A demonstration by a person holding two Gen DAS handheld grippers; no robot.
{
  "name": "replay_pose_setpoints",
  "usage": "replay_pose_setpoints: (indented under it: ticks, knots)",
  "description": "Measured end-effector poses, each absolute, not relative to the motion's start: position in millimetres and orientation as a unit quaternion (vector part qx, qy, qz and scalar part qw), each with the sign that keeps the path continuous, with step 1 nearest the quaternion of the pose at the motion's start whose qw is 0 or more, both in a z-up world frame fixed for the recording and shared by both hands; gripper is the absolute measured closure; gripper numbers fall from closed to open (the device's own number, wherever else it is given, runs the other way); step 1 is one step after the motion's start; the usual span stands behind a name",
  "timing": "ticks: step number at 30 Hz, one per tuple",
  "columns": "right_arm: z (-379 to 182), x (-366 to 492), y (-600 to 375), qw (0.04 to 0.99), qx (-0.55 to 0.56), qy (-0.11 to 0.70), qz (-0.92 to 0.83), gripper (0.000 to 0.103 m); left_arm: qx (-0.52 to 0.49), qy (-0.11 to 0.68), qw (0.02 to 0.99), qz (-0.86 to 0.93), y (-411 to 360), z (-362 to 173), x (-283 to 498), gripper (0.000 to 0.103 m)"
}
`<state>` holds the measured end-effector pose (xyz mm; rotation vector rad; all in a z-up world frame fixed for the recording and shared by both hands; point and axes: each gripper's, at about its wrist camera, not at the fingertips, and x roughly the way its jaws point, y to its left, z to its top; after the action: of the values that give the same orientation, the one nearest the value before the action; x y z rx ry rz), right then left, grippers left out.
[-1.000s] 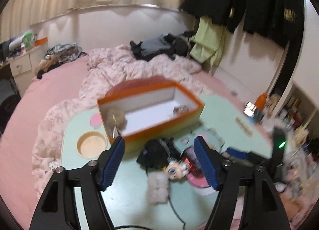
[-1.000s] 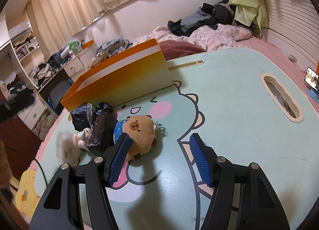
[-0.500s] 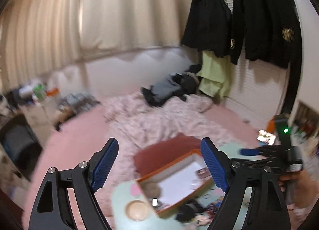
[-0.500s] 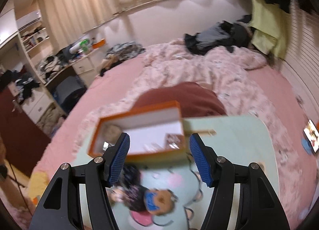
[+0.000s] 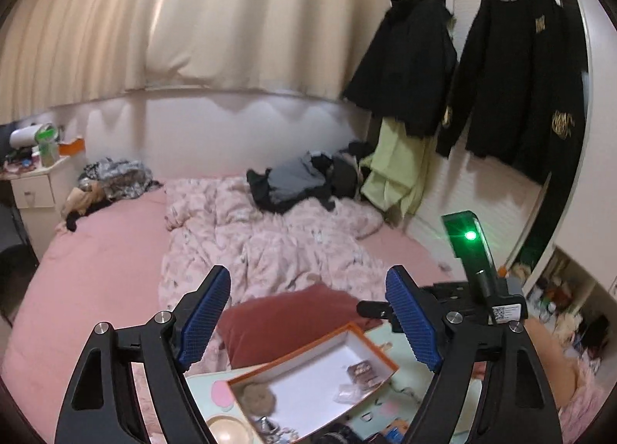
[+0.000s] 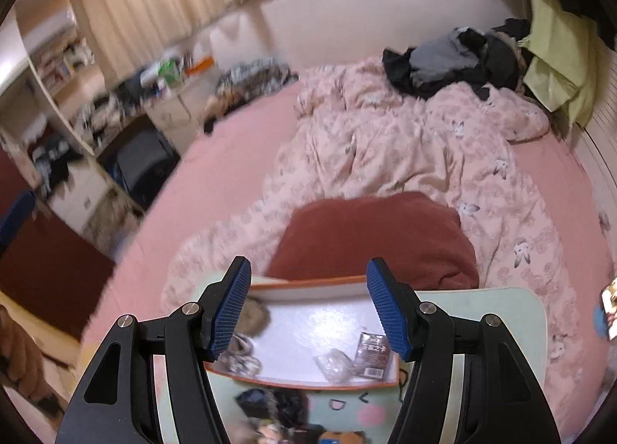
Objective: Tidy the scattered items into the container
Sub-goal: 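Grasp the beige fluffy pom-pom with the right gripper, place it on the table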
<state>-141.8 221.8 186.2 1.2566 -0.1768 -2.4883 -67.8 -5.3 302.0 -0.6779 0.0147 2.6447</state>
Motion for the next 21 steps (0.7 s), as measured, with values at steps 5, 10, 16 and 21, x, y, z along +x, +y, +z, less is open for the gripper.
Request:
replay_pose_setpoints:
  ticks: [5, 10, 16, 21]
  knots:
    - [120, -158, 186, 0.214, 0.514, -0.013, -0.831, 0.040, -0.281, 0.011, 0.195, 0.939, -9, 278, -110, 0.022]
    - [61, -175, 138, 0.281, 0.589, -0.009, -0.758, 0.040, -0.298, 0.013, 0.184, 0.936, -14, 273, -163, 0.023]
    - [30, -194, 99, 0.281, 0.616, 0.034, -0.735, 0.040, -0.326, -0.001, 0.172, 0.930, -18, 274, -214, 0.023]
    - [16, -195, 79, 0.281, 0.623, 0.054, -0.728, 0.040, -0.350, 0.030, 0.197, 0.915, -8, 248, -184, 0.022]
